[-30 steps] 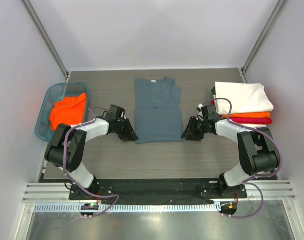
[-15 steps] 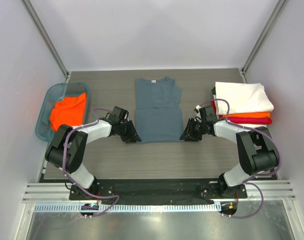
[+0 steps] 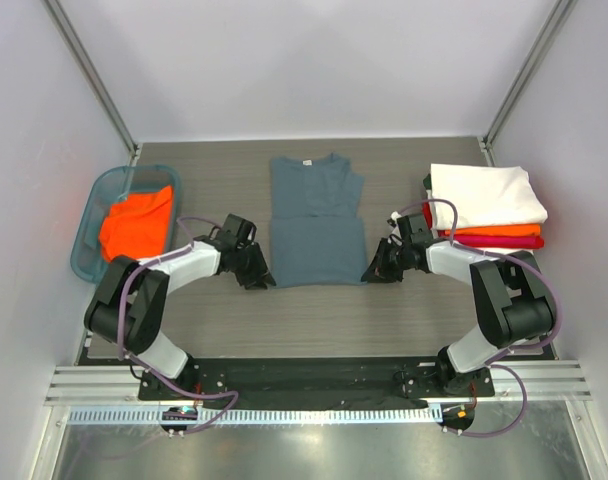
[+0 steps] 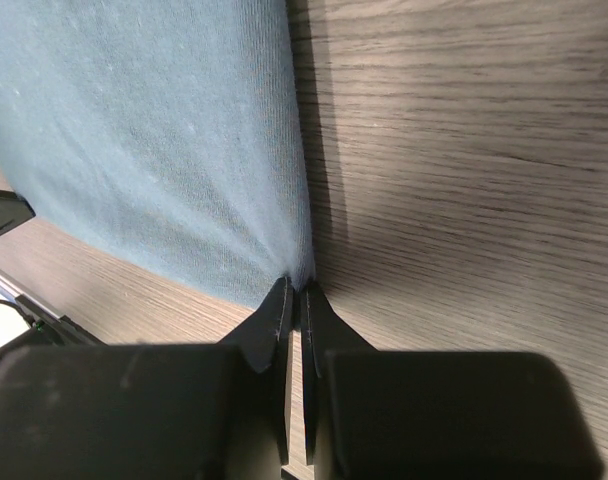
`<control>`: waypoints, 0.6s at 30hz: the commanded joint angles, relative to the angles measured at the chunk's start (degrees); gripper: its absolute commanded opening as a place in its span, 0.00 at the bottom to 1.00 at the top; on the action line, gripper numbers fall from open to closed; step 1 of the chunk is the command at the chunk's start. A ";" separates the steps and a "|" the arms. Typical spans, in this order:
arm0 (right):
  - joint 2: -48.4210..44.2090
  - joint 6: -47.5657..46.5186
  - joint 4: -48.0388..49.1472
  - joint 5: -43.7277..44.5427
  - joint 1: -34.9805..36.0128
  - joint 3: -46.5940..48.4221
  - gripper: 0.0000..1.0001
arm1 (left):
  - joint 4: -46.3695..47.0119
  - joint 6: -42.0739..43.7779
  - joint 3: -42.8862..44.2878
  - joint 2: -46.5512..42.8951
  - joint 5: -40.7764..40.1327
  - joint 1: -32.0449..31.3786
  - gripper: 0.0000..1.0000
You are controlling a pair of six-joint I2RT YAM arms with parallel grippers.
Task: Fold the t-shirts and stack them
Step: Fold the tshirt
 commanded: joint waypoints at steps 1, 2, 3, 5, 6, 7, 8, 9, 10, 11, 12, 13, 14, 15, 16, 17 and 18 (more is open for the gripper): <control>0.75 -0.27 -0.16 2.12 0.33 -0.39 0.04 | -3.13 1.44 -0.32 -1.22 -1.72 -0.49 0.31; 0.84 -0.27 -0.16 2.12 0.33 -0.30 0.04 | -2.43 1.27 -0.41 -0.70 -0.93 -0.58 0.31; 0.92 -0.35 -0.16 2.12 0.33 -0.30 0.03 | -1.55 1.01 -0.67 -0.35 0.21 -0.58 0.31; 1.01 -0.36 -0.16 2.12 0.33 -0.22 0.04 | 1.17 -0.05 -1.28 1.23 2.32 -0.67 0.31; 0.93 -0.36 -0.16 2.03 0.33 -0.13 0.04 | 1.70 -0.40 -1.20 1.85 2.59 -0.58 0.31; 1.01 -0.44 -0.16 2.03 0.24 -0.13 0.03 | 2.40 -0.66 -1.11 2.29 2.68 -0.75 0.31; 1.01 -0.44 -0.25 1.94 0.33 -0.13 0.03 | 2.67 -0.84 -1.11 2.81 2.59 -0.76 0.31; 1.01 -0.53 -0.34 2.03 0.33 -0.13 0.03 | 2.94 -0.93 -1.11 2.99 2.50 -0.84 0.31; 0.93 -0.62 -0.42 2.03 0.33 -0.22 0.03 | 3.37 -0.93 -1.02 3.08 2.42 -0.93 0.31; 0.93 -0.79 -0.60 2.03 0.33 -0.22 0.03 | 3.47 -1.02 -0.94 3.26 2.42 -0.85 0.31; 1.01 -0.88 -0.60 2.12 0.33 -0.30 0.03 | 3.55 -0.93 -0.85 3.61 2.42 -1.02 0.31; 0.93 -0.88 -0.60 2.12 0.33 -0.30 0.03 | 3.47 -0.93 -0.76 3.87 2.24 -1.02 0.31; 0.93 -0.80 -0.77 2.12 0.33 -0.30 0.03 | 3.47 -0.84 -0.85 3.96 2.15 -0.93 0.29; 0.84 -0.79 -0.78 2.12 0.33 -0.22 0.03 | 3.55 -0.84 -0.85 4.22 2.07 -0.93 0.16; 0.75 -0.79 -0.86 2.12 0.33 -0.13 0.03 | 3.47 -0.75 -0.93 4.14 1.98 -1.02 0.08; 0.66 -0.88 -0.95 2.12 0.33 0.05 0.02 | 3.55 -0.75 -1.11 4.14 1.80 -1.02 0.03; 0.66 -0.88 -1.04 2.12 0.42 0.13 0.01 | 3.55 -0.93 -1.28 4.05 1.54 -1.02 0.00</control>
